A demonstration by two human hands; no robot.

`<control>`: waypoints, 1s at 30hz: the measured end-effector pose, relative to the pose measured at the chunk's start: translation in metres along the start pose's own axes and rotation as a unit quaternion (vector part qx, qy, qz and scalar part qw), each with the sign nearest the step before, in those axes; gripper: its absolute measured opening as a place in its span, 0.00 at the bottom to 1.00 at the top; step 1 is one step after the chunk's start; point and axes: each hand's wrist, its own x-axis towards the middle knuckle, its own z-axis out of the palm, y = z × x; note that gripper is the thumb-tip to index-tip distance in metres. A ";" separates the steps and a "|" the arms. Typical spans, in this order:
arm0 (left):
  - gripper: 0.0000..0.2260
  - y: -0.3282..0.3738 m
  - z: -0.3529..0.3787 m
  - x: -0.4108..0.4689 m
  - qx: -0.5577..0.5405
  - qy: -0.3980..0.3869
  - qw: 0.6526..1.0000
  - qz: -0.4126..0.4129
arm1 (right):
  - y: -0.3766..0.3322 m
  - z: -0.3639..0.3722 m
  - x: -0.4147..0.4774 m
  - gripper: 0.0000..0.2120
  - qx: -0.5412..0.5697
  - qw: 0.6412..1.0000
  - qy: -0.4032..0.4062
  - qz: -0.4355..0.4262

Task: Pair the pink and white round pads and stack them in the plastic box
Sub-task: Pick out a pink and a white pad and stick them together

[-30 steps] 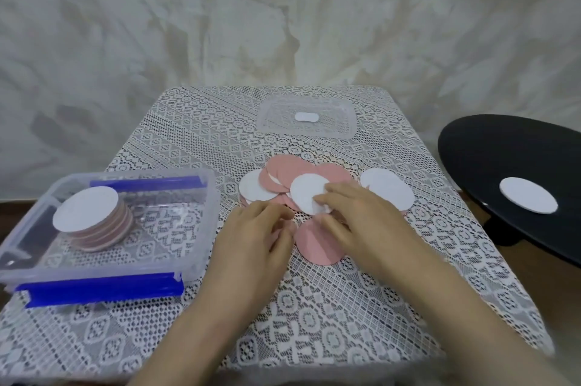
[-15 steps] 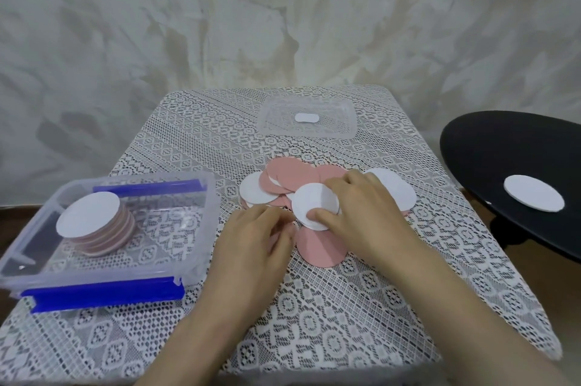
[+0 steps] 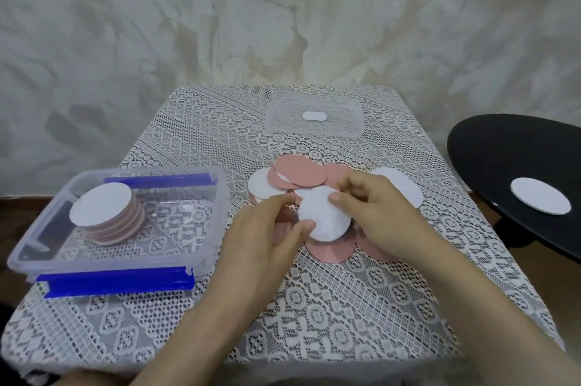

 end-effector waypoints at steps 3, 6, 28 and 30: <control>0.11 0.004 0.000 -0.005 -0.045 -0.002 0.999 -0.003 | -0.011 0.005 -0.010 0.04 0.047 0.996 -0.070 0.010; 0.06 0.002 0.001 -0.009 -0.050 0.005 0.999 -0.003 | -0.015 0.008 -0.014 0.05 0.107 0.991 -0.080 0.029; 0.12 0.004 0.002 -0.007 -0.062 -0.014 0.995 -0.075 | 0.000 -0.016 0.003 0.07 0.039 0.999 0.015 0.027; 0.12 0.004 0.003 -0.007 -0.065 -0.013 0.995 -0.071 | -0.007 -0.017 -0.002 0.08 0.066 0.997 -0.025 0.018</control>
